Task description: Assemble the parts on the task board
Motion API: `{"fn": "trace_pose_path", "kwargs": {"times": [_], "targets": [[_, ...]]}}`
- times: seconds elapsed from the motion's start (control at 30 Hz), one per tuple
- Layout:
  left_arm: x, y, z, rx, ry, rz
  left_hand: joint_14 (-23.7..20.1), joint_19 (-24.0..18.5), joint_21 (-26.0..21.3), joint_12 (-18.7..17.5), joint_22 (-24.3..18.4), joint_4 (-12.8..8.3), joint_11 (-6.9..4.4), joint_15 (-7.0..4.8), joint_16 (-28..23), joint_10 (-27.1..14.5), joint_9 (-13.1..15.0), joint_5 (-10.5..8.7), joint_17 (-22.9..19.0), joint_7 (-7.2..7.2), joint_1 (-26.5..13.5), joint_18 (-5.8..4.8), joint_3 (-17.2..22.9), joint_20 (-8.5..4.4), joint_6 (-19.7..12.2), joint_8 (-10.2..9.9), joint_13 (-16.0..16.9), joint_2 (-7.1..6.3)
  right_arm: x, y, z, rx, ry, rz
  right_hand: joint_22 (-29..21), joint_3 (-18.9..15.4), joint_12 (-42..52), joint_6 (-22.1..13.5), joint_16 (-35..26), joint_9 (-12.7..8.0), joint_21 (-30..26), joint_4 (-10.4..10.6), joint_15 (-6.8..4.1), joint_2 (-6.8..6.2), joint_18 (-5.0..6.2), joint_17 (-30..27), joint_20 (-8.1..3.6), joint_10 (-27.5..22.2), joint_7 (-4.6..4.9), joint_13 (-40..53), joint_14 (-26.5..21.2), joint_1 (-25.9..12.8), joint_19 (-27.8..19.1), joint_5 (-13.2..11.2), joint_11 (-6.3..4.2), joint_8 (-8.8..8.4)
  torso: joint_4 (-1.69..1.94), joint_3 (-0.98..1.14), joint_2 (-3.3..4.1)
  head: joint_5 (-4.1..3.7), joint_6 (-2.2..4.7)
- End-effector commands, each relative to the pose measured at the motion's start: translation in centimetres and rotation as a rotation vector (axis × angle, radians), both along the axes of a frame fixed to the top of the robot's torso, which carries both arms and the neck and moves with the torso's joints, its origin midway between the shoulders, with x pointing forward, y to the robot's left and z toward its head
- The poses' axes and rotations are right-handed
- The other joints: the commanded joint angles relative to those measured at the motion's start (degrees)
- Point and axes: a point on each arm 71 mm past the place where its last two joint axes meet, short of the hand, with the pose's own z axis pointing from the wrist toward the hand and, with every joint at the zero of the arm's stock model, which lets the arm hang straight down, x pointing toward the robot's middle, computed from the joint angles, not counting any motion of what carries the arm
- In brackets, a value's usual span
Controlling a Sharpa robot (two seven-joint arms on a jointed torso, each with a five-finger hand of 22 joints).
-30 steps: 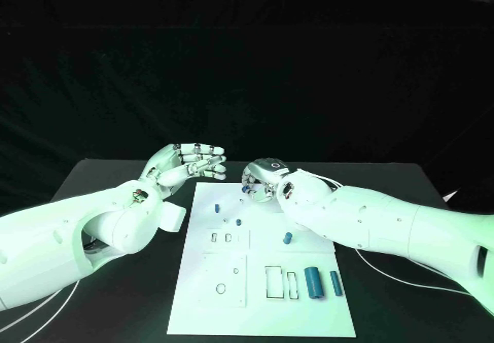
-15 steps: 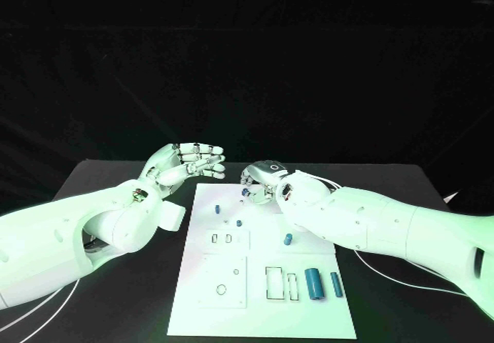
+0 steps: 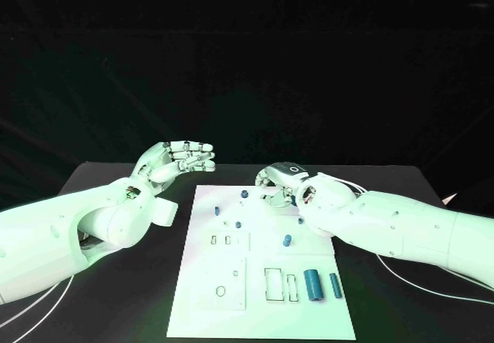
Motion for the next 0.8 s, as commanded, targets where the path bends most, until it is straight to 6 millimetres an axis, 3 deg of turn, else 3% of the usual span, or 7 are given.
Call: {"fn": "trace_pose_path", "kwargs": {"times": [0.03,0.13,0.27,0.47,0.57,0.67,0.8], "targets": [[0.2,0.5,0.3,-0.02,-0.018,0.005,-0.87,-1.43,-1.22,-0.29,-0.68,0.39,0.33,0.14,-0.7,-0.11,0.07,-0.05,0.0,2.94,-0.08,0.26,0.21,0.56,-0.56,0.41,0.04,0.03,-0.4,-1.7,1.1,0.076,0.003,-0.026,1.64,0.14,2.02,1.36,0.14,0.36,1.16,0.23,0.19,0.18,0.6,0.56,-0.29,3.38,-0.02,0.61,0.95,0.28,1.35,0.15,-0.48,0.42,-0.55,0.1,-0.33,0.06,0.12],[0.3,0.9,0.3,-0.018,-0.014,0.007,-1.48,-1.82,-1.7,-0.37,-1.02,0.42,0.38,0.3,-1.28,-0.27,0.1,-0.06,-0.06,2.93,-0.03,0.39,0.34,0.77,-0.66,0.43,0.01,0.03,-0.5,-3.7,1.9,0.128,0.038,-0.067,2.45,0.66,4.02,1.84,0.36,0.58,1.62,0.22,-0.32,-0.1,0.46,0.79,-0.89,6.97,-0.29,1.32,1.12,0.42,1.81,0.51,-1.21,0.3,-0.8,0.12,-0.45,0.04,0.17],[0.7,1.8,0.3,-0.013,-0.012,0.023,-3.18,-2.52,-2.75,-0.7,-1.77,0.63,0.74,0.83,-3.0,-1.52,-0.01,-0.11,-0.39,3.12,-0.24,0.34,0.23,1.0,-1.58,0.07,-0.16,-0.1,-0.5,-6.5,2.6,0.169,0.109,-0.128,2.73,-0.25,5.31,1.58,0.46,0.67,1.63,0.93,-0.61,-1.46,0.38,0.84,-1.21,8.95,-0.23,2.07,1.19,-0.85,1.93,0.74,-1.49,-0.29,-1.05,0.13,-0.64,-0.07,0.18],[1.4,3.3,0.3,-0.003,-0.022,0.071,-6.32,-3.84,-4.8,-0.55,-3.21,0.7,0.88,1.61,-6.67,-2.55,-0.29,-0.07,-1.47,2.62,-0.09,-0.24,-0.17,1.12,-4.05,-0.84,-0.18,-0.12,-0.2,-9.6,2.9,0.146,0.192,-0.182,3.13,-5.25,14.86,1.95,0.59,1.35,1.35,1.5,-2.26,-2.42,0.35,0.97,-2.54,13.6,-1.8,9.61,1.34,-0.6,2.12,1.27,-3.38,-0.69,-1.31,0.32,-0.8,0.01,0.19],[1.7,3.9,0.3,-0.002,-0.024,0.087,-7.29,-4.36,-5.47,-0.52,-3.66,0.73,0.98,1.88,-7.64,-2.64,-0.21,-0.05,-1.92,2.78,-0.07,-0.51,-0.3,1.14,-4.19,-0.72,-0.18,-0.05,0.1,-10.5,2.6,0.124,0.232,-0.204,4.62,-13.13,35.13,0.27,2.53,2.54,1.59,4.15,-2.07,-0.65,0.09,4.17,-2.4,3.45,-1.52,28.65,2.08,1.79,3.03,1.97,-3.15,-0.96,-1.2,0.41,-0.74,-0.02,0.17],[1.9,4.2,0.3,-0.002,-0.025,0.096,-7.5,-4.53,-5.7,-0.51,-3.82,0.74,1.03,1.95,-7.93,-2.66,-0.15,-0.05,-2.07,2.92,-0.06,-0.6,-0.34,1.15,-4.09,-0.59,-0.17,-0.01,0.6,-11.1,2.3,0.111,0.274,-0.227,6.63,-17.53,53.78,-1.04,5.34,3.39,2.61,6.95,-1.53,0.22,-0.23,9.73,-1.91,6.98,-0.97,47.34,3.05,4.03,4.11,2.39,-2.54,-0.59,-1.13,0.43,-0.75,-0.03,0.14],[2.0,4.3,0.3,-0.002,-0.025,0.099,-7.55,-4.67,-5.86,-0.5,-3.92,0.74,1.07,1.99,-8.06,-2.68,-0.13,-0.05,-2.14,2.99,-0.06,-0.68,-0.37,1.16,-4.06,-0.54,-0.17,-0.01,0.9,-11.0,1.9,0.1,0.304,-0.235,8.25,-19.73,61.67,-1.84,7.02,3.91,3.63,8.94,-1.23,0.71,-0.51,13.42,-1.56,9.65,-0.65,55.74,3.62,5.43,4.93,2.57,-2.22,-0.14,-1.05,0.35,-0.65,0.07,0.14]]}}
